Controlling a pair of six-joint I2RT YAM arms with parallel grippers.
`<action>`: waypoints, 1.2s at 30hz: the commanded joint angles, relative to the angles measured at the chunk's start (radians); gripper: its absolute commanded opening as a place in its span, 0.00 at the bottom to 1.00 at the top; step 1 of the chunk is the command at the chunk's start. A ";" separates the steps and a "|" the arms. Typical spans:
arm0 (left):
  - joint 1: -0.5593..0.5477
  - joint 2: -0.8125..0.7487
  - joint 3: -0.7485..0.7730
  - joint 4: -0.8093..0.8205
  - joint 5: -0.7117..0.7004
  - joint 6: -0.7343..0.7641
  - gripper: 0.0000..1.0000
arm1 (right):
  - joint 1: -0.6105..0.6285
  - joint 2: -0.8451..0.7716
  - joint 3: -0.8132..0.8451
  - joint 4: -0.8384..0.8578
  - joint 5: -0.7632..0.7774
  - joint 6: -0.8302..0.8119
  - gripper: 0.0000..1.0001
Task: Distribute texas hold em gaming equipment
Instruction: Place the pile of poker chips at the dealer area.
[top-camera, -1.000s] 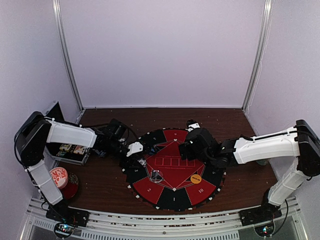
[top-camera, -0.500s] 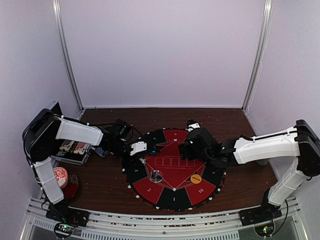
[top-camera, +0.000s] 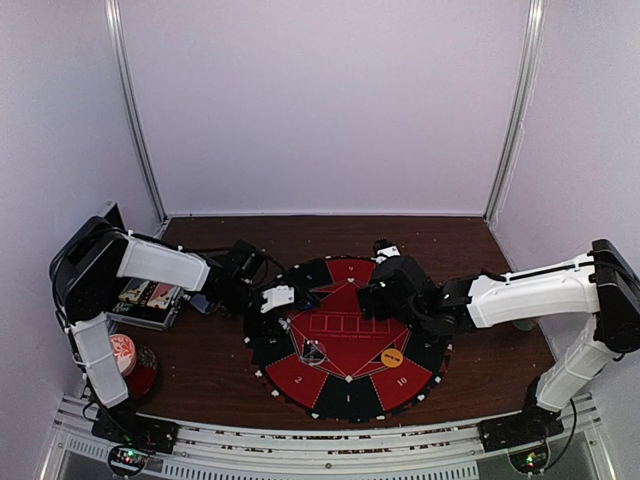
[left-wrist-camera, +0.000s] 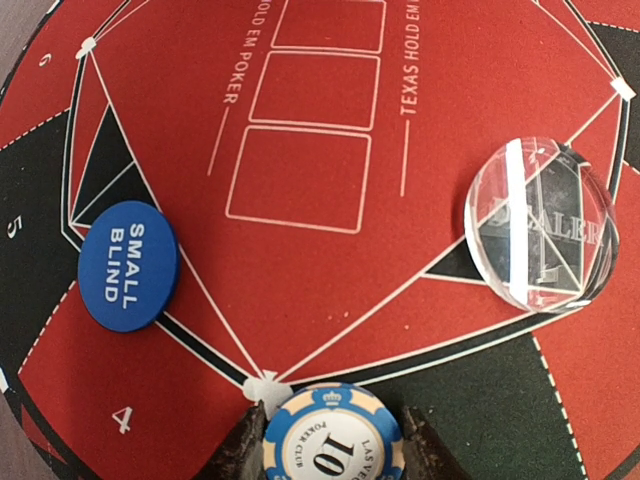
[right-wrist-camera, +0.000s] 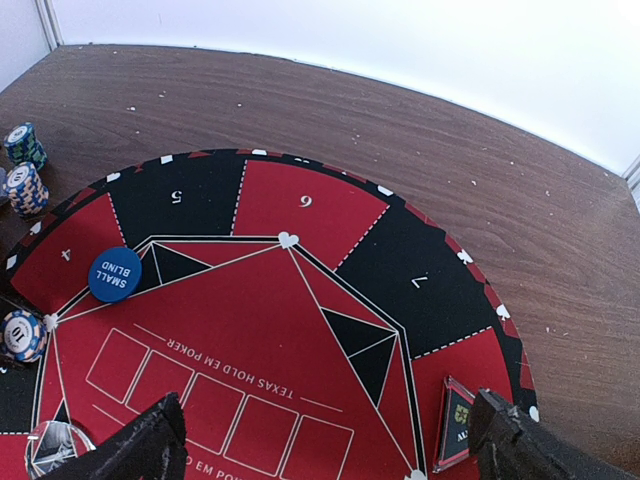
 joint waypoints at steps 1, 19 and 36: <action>-0.002 0.014 0.023 -0.005 -0.010 -0.003 0.31 | -0.006 -0.008 -0.012 0.003 0.023 -0.002 0.99; -0.002 -0.001 0.006 -0.007 -0.019 0.007 0.62 | -0.006 -0.010 -0.012 0.002 0.026 0.000 0.99; 0.093 -0.326 -0.121 0.173 -0.034 -0.094 0.98 | -0.006 -0.010 -0.012 0.002 0.028 0.003 0.99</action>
